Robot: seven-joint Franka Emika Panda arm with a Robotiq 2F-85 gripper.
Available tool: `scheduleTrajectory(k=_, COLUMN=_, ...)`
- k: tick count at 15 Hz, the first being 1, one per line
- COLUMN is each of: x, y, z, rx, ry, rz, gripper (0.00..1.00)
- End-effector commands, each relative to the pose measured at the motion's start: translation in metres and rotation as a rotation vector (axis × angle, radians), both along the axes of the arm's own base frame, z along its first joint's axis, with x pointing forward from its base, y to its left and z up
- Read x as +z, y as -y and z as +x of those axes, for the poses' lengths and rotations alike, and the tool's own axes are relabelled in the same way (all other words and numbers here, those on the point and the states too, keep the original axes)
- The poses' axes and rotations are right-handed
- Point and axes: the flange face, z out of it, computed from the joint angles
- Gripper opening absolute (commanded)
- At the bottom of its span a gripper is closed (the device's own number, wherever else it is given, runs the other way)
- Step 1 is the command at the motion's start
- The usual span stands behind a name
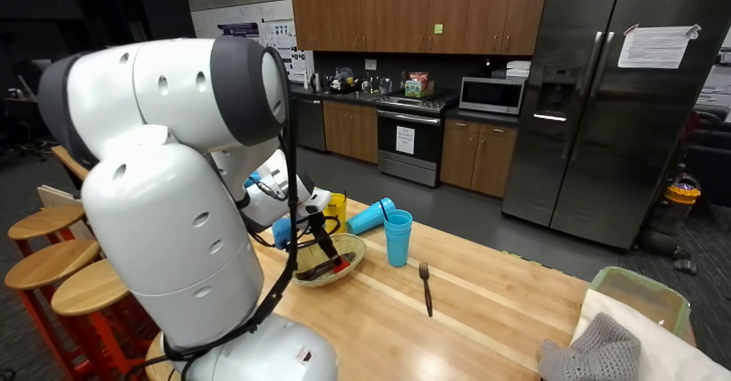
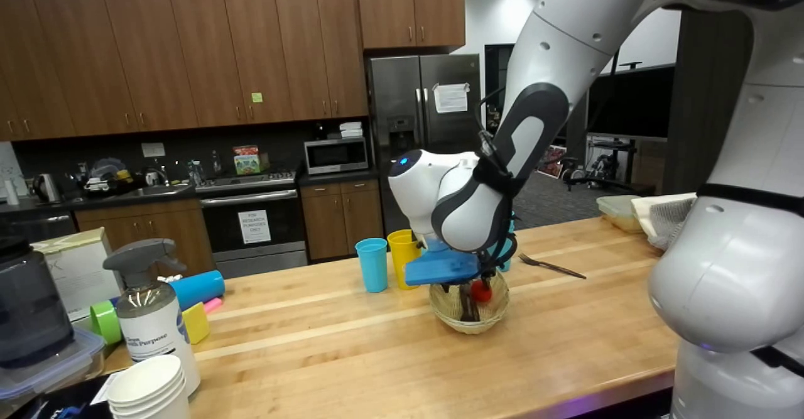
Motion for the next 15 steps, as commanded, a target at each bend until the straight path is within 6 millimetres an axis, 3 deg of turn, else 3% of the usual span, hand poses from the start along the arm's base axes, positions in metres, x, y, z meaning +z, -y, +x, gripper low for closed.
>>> scheduleTrajectory(k=1, x=-0.0080, y=-0.0066, z=0.0030, rx=-0.027, ry=-0.011, rz=-0.017, gripper=1.00)
scheduleTrajectory(k=8, x=-0.0114, y=-0.0092, z=0.0034, rx=-0.104, ry=-0.038, rz=-0.071, gripper=1.00)
scheduleTrajectory(k=9, x=-0.0114, y=-0.0099, z=0.0034, rx=-0.110, ry=-0.041, rz=-0.074, gripper=0.75)
scheduleTrajectory(k=10, x=-0.0117, y=-0.0108, z=0.0038, rx=-0.114, ry=-0.044, rz=-0.076, gripper=0.74)
scheduleTrajectory(k=15, x=-0.0146, y=-0.0157, z=0.0041, rx=-0.101, ry=-0.070, rz=-0.061, gripper=0.35)
